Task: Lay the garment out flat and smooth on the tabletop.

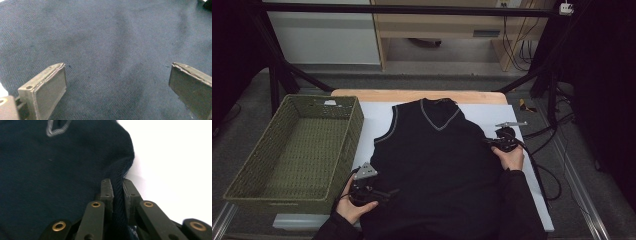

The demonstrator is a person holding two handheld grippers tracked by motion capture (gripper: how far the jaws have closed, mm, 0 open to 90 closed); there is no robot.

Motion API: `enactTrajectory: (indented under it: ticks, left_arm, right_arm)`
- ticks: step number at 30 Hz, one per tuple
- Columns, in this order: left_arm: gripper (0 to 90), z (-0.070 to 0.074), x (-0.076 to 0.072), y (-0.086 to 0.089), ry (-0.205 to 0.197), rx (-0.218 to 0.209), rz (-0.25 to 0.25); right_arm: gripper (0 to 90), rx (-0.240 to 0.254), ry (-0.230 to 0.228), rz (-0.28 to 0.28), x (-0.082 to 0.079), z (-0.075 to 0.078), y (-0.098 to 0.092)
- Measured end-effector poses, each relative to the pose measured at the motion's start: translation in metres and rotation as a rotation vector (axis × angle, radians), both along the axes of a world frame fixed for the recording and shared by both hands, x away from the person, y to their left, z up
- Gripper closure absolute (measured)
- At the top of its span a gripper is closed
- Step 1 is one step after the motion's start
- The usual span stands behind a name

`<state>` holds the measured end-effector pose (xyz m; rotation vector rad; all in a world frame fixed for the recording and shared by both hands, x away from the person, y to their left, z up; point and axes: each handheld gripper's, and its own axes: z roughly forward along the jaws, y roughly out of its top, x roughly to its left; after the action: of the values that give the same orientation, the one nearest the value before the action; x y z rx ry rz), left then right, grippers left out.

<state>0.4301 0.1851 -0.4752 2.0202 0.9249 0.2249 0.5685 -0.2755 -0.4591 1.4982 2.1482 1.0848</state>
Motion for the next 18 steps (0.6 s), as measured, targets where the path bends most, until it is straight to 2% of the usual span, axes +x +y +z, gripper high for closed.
enactTrajectory:
  ticks: [3, 5, 7, 9, 11, 14, 16, 18]
  left_arm:
    - [0.0, 0.000, -0.001, 0.000, -0.006, 0.006, 0.000]
    - [0.0, 0.001, -0.002, 0.000, -0.012, 0.002, 0.002]
    - [0.0, 0.001, -0.003, -0.001, -0.014, 0.000, -0.004]
    - [0.0, 0.001, -0.004, -0.001, -0.018, 0.007, 0.000]
    - [0.0, 0.002, -0.004, 0.000, -0.018, 0.009, 0.000]
    - [0.0, 0.001, -0.004, 0.002, -0.017, 0.009, 0.004]
    - [0.0, 0.001, -0.004, 0.002, -0.015, 0.008, 0.007]
    - [0.0, 0.001, -0.004, 0.002, -0.015, 0.010, 0.006]
  right_arm:
    - [81.3, 0.012, -0.093, 0.062, -0.013, 0.015, 0.014]
    - [81.1, 0.003, -0.165, 0.146, -0.024, 0.025, 0.031]
    - [80.6, 0.000, -0.188, 0.228, -0.035, 0.028, 0.052]
    - [79.8, -0.028, -0.177, 0.283, -0.042, 0.025, 0.070]
    - [78.4, -0.069, -0.145, 0.340, -0.048, 0.016, 0.090]
    - [73.4, -0.108, -0.095, 0.354, -0.052, 0.000, 0.106]
    - [66.7, -0.119, -0.065, 0.363, -0.053, -0.010, 0.112]
    - [58.8, -0.107, -0.069, 0.372, -0.056, -0.010, 0.113]
